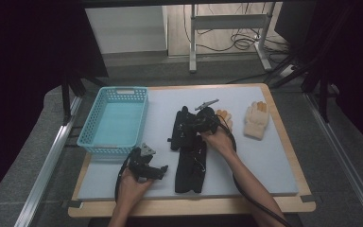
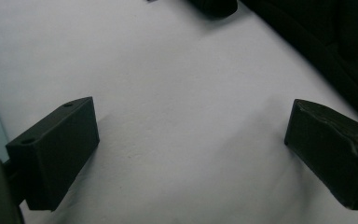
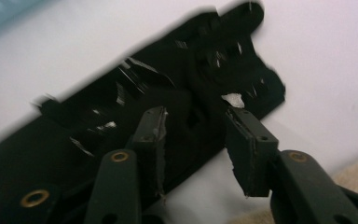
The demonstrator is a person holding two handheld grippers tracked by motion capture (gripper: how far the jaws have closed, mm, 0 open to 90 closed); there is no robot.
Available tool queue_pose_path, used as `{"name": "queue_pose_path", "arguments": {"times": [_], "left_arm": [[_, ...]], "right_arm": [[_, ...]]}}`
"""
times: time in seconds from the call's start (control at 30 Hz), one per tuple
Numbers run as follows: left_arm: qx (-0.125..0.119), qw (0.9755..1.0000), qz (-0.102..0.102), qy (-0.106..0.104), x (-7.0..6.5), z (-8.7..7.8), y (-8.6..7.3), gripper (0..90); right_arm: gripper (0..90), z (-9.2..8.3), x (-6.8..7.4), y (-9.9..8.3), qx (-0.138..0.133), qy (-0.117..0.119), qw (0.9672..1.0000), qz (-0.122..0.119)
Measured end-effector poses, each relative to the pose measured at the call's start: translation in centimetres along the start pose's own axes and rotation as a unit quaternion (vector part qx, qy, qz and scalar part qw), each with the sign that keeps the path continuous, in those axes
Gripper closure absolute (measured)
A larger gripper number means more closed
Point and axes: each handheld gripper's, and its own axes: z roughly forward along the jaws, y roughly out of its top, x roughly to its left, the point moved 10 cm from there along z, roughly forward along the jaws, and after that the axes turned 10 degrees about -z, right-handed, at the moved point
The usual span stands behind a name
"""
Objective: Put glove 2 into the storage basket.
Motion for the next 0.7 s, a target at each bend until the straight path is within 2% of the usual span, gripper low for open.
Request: {"name": "queue_pose_path", "arguments": {"times": [0.07,0.1,0.13,0.17,0.2,0.37,0.4,0.5,0.53,0.6,0.63,0.7], "left_arm": [[0.000,1.0000,0.000,0.000,0.0,0.0,0.0,3.1],[0.000,1.0000,0.000,0.000,0.0,0.0,0.0,3.1],[0.000,1.0000,0.000,0.000,0.0,0.0,0.0,3.1],[0.000,1.0000,0.000,0.000,0.0,0.0,0.0,3.2],[0.000,1.0000,0.000,0.000,0.0,0.0,0.0,3.2],[0.000,1.0000,-0.001,0.000,0.0,0.0,0.0,3.2],[0.000,1.0000,0.000,0.000,0.0,0.0,0.0,3.2],[0.000,1.0000,0.000,0.000,0.0,0.0,0.0,3.2],[0.001,1.0000,0.000,0.000,0.0,0.0,0.0,3.2],[0.000,1.0000,0.000,0.000,0.0,0.0,0.0,3.2],[0.000,1.0000,0.000,0.000,0.0,0.0,0.0,3.2],[-0.001,1.0000,0.000,-0.001,0.0,0.0,0.0,3.2]], "right_arm": [[57.6,0.5,0.1,-0.7,0.007,0.006,1.0000,0.004],[65.5,0.6,0.2,-0.8,0.002,0.003,0.9999,0.011],[65.5,0.6,0.2,-0.8,0.002,0.003,0.9999,0.011],[76.5,0.5,0.5,-0.9,0.003,0.006,0.9999,0.012],[79.4,0.4,0.7,-0.9,0.003,0.008,0.9998,0.015],[82.7,0.3,0.8,-0.6,0.005,0.002,0.9999,0.009],[83.2,-0.3,0.9,-0.1,-0.007,0.016,0.9996,0.020],[83.3,-1.2,1.1,0.5,-0.019,0.025,0.9991,0.026],[83.3,-2.8,1.4,1.4,-0.028,0.026,0.9991,0.016],[83.3,-4.3,1.8,2.2,-0.039,0.027,0.9988,0.007],[83.3,-4.3,1.8,2.2,-0.039,0.027,0.9988,0.007],[83.3,-5.7,2.2,2.7,-0.046,0.031,0.9985,0.002]]}}
